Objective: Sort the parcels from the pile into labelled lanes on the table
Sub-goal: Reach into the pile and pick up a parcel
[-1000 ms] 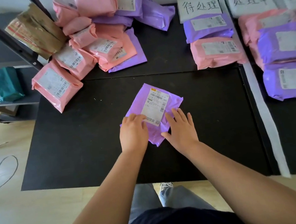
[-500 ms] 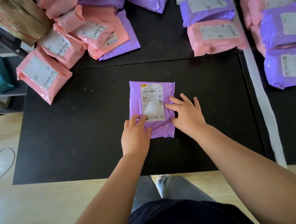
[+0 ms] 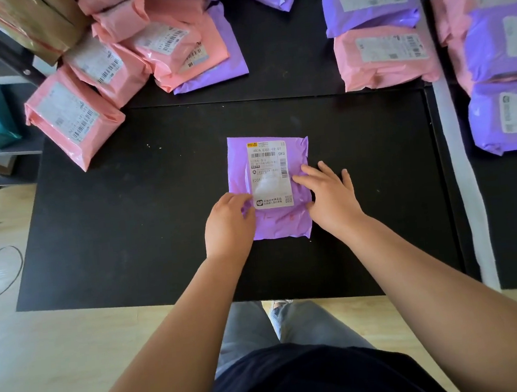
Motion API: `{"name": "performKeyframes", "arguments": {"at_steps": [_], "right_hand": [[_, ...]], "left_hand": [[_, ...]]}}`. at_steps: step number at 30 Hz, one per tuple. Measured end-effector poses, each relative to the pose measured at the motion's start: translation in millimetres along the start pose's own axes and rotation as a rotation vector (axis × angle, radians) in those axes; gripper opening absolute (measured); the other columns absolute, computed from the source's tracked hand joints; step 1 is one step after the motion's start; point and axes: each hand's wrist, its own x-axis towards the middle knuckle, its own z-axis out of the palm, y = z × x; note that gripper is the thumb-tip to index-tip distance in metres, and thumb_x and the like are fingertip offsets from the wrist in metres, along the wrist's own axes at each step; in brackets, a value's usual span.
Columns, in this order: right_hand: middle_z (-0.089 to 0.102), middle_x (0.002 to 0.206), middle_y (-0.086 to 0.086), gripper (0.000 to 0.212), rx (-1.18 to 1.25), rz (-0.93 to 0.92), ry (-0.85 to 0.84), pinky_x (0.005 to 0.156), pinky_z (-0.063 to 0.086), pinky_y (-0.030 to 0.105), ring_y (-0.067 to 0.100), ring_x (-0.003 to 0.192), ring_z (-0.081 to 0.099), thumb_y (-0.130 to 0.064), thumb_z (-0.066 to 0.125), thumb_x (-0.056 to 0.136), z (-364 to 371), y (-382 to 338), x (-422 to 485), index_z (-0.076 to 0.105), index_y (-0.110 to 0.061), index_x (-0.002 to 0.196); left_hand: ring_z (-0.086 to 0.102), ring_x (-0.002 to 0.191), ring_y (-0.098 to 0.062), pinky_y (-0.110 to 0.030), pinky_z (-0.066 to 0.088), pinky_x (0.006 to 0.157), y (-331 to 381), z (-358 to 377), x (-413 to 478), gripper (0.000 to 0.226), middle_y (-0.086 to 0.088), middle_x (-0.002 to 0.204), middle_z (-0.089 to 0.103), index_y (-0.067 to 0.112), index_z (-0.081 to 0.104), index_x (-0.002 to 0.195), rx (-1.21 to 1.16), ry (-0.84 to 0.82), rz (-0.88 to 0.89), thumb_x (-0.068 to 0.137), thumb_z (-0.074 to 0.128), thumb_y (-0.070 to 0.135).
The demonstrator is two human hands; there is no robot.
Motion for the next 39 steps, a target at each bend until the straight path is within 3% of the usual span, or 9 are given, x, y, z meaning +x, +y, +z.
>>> {"name": "performKeyframes", "arguments": {"at_steps": [2, 4, 6, 8, 11, 17, 24, 31, 39], "right_hand": [[0.034, 0.159, -0.003, 0.059, 0.070, 0.014, 0.057, 0.123, 0.003, 0.051, 0.021, 0.152, 0.018, -0.002, 0.055, 0.091, -3.4, -3.1, 1.4, 0.048, -0.024, 0.146], [0.037, 0.157, 0.001, 0.055, 0.074, 0.021, 0.146, 0.122, 0.015, 0.049, 0.023, 0.148, 0.026, -0.007, 0.055, 0.093, -5.9, -4.9, 6.5, 0.048, -0.020, 0.146], [0.029, 0.161, 0.002, 0.056, 0.019, 0.037, 0.150, 0.122, 0.017, 0.050, 0.025, 0.150, 0.022, -0.019, 0.056, 0.097, -8.5, -6.3, 13.2, 0.039, -0.019, 0.151], [0.020, 0.165, -0.001, 0.063, -0.040, 0.046, 0.075, 0.122, 0.012, 0.051, 0.025, 0.153, 0.014, -0.030, 0.056, 0.099, -10.3, -7.8, 19.5, 0.030, -0.021, 0.155], [0.016, 0.166, -0.004, 0.067, -0.112, 0.049, 0.009, 0.123, 0.007, 0.055, 0.026, 0.154, 0.008, -0.034, 0.053, 0.100, -9.9, -7.3, 24.2, 0.021, -0.023, 0.157], [0.011, 0.166, -0.005, 0.066, -0.170, 0.067, 0.017, 0.122, 0.003, 0.055, 0.025, 0.154, 0.003, -0.035, 0.049, 0.102, -3.6, -9.2, 21.5, 0.018, -0.023, 0.159], [0.015, 0.166, -0.005, 0.065, -0.178, 0.072, 0.036, 0.122, 0.004, 0.055, 0.025, 0.154, 0.007, -0.036, 0.052, 0.101, -2.0, -9.7, 22.1, 0.023, -0.023, 0.157], [0.038, 0.157, -0.003, 0.046, -0.171, 0.101, 0.173, 0.122, 0.005, 0.053, 0.024, 0.149, 0.027, -0.037, 0.056, 0.099, 4.2, -11.3, 13.0, 0.051, -0.024, 0.143], [0.063, 0.116, 0.001, 0.027, -0.229, 0.114, 0.304, 0.112, 0.029, 0.040, 0.023, 0.115, 0.053, -0.033, 0.058, 0.099, 7.9, -20.1, 3.8, 0.069, -0.018, 0.119]], "left_hand": [[0.058, 0.099, -0.025, -0.035, 0.050, 0.080, 2.9, -4.5, 5.6, 0.021, -0.004, 0.111, 0.064, 0.011, 0.072, 0.109, 0.013, 0.064, 0.013, 0.092, 0.060, 0.008], [0.052, 0.117, -0.028, -0.037, 0.047, 0.093, 1.9, -7.4, 14.4, 0.031, -0.007, 0.126, 0.061, 0.008, 0.068, 0.119, 0.085, 0.090, 0.063, 0.088, 0.066, 0.006], [0.036, 0.139, -0.028, -0.040, 0.031, 0.113, -1.0, -8.7, 24.0, 0.053, -0.004, 0.149, 0.046, 0.011, 0.056, 0.137, 0.195, -0.009, 0.095, 0.087, 0.071, 0.013], [0.017, 0.150, -0.023, -0.040, 0.014, 0.121, -2.9, -9.4, 31.0, 0.069, 0.001, 0.161, 0.027, 0.018, 0.037, 0.151, 0.311, -0.136, 0.096, 0.090, 0.069, 0.025], [0.003, 0.153, -0.018, -0.042, 0.004, 0.123, -2.4, -8.8, 35.6, 0.075, 0.003, 0.165, 0.013, 0.021, 0.018, 0.158, 0.406, -0.231, 0.083, 0.097, 0.060, 0.032], [-0.006, 0.153, -0.019, -0.045, -0.003, 0.122, 1.5, -4.9, 32.9, 0.072, 0.001, 0.167, 0.001, 0.018, 0.005, 0.158, 0.487, -0.286, 0.075, 0.102, 0.049, 0.033], [0.011, 0.151, -0.018, -0.039, 0.007, 0.121, -0.7, -4.3, 24.5, 0.064, 0.003, 0.164, 0.017, 0.020, 0.026, 0.154, 0.458, -0.163, 0.073, 0.099, 0.053, 0.038], [0.037, 0.134, -0.023, -0.037, 0.027, 0.111, -4.8, -1.4, 10.7, 0.053, 0.001, 0.150, 0.040, 0.016, 0.046, 0.141, 0.422, -0.006, 0.067, 0.095, 0.061, 0.038], [0.046, 0.120, -0.025, -0.035, 0.032, 0.101, -4.6, -2.9, 9.9, 0.042, -0.002, 0.128, 0.058, 0.016, 0.052, 0.137, 0.399, -0.028, 0.067, 0.099, 0.056, 0.033]]}}
